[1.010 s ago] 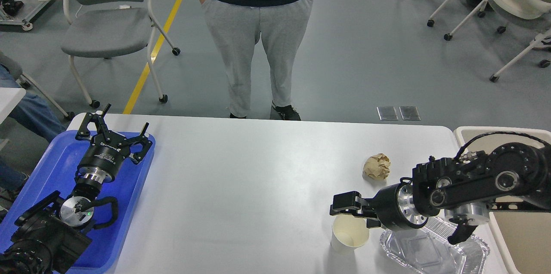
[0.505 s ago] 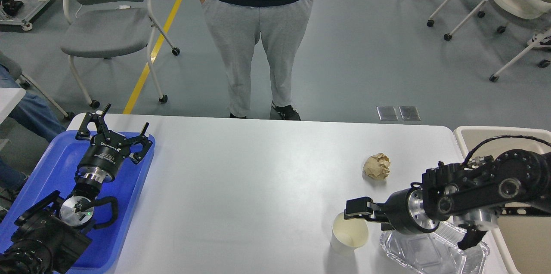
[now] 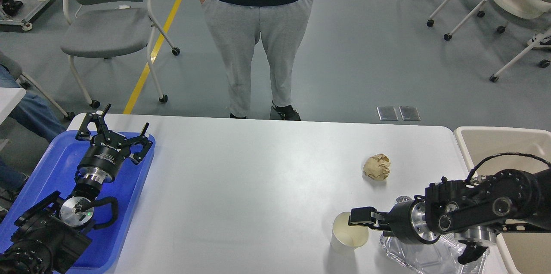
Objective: Tidy desktop
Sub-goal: 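Close the right gripper around the white paper cup rim, then lift the paper cup with the right gripper toward the bin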
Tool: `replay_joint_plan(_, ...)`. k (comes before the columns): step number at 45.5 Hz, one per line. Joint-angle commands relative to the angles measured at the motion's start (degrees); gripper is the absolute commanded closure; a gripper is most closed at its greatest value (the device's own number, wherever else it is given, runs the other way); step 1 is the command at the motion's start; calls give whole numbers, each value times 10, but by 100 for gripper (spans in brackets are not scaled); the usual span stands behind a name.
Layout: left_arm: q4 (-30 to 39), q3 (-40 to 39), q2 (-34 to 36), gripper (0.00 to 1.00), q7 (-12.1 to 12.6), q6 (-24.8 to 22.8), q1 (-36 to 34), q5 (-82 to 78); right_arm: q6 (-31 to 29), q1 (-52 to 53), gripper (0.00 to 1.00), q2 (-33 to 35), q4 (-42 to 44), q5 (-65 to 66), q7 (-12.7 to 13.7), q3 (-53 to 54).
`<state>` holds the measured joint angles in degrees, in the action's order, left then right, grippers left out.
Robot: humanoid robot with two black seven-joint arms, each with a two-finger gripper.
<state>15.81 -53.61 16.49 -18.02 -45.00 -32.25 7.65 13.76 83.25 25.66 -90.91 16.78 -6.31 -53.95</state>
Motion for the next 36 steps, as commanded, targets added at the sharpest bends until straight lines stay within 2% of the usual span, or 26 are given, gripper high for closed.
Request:
replay_joint_plan(1,0,0,-1,0,0,0,0,0,23,-20,20,-3,4,3,-43,0)
replay_joint_plan(4,0,0,-1,0,0,0,0,0,32,-22,26,-3,3,4,-55,-1)
replay_joint_plan(10,0,0,-1,0,0,0,0,0,48,-22,44,-4,2,8,-71,-1)
replay_joint_plan(14,0,0,-1,0,0,0,0,0,59,-23,64,-4,2,20,-78,-1)
replay_joint_plan(18,0,0,0,0,0,0,0,0,63,-22,67,-3,1,23,-80,-1)
replay_joint_plan(19,-1,0,0,0,0,0,0,0,63,-23,71,-4,1,23,-81,-1)
replay_joint_plan(22,0,0,0,0,0,0,0,0,64,-23,97,-4,0,24,-81,-3)
replay_joint_plan(23,0,0,0,0,0,0,0,0,64,-23,100,-4,0,24,-81,-3)
replay_joint_plan(36,-1,0,0,0,0,0,0,0,63,-16,100,16,-16,24,-81,-11)
